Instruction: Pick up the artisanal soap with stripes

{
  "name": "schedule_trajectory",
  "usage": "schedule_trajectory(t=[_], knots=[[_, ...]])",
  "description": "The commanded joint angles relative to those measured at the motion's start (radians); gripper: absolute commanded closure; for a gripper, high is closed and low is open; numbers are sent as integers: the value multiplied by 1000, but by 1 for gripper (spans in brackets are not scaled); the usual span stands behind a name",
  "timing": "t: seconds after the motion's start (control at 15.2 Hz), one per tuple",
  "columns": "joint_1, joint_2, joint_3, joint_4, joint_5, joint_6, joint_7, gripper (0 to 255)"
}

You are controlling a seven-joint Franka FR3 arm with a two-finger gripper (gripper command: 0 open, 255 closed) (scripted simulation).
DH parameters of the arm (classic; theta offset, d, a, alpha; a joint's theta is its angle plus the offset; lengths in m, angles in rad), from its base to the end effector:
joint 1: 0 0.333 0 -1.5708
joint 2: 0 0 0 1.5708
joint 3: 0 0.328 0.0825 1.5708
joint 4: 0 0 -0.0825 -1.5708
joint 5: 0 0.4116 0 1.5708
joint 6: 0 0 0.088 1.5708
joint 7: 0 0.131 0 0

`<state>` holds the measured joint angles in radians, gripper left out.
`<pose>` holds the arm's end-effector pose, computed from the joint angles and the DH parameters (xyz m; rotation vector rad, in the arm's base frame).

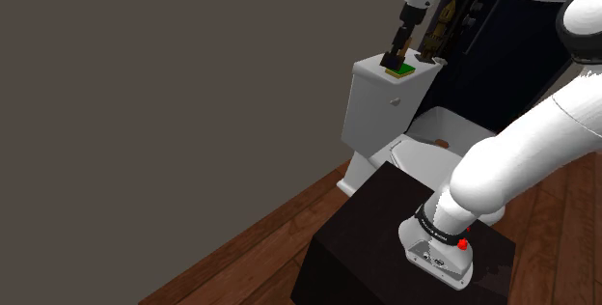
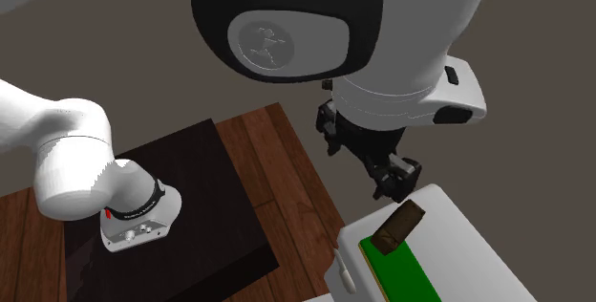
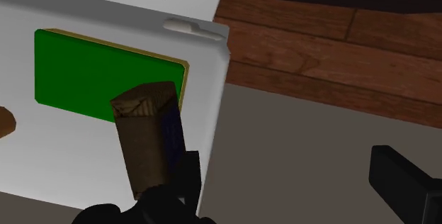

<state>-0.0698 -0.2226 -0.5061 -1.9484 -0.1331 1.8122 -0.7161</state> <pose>0.4297 -0.3171 0.5499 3.0747 0.2705 0.0537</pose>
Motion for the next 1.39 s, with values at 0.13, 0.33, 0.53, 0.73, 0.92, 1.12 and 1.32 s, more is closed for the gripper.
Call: schedule_trajectory(t=[0.13,0.33,0.53,0.73,0.92,1.12,1.32], knots=[[-19,162,-75,129,67,-2,-135,0],[-53,300,-115,241,138,-12,-235,0],[-65,328,-116,239,153,11,-253,0],[-64,330,-115,200,155,51,-253,0],[-64,333,-114,170,157,84,-254,0],[-65,337,-114,176,159,81,-255,255],[-65,337,-114,176,159,81,-255,255]])
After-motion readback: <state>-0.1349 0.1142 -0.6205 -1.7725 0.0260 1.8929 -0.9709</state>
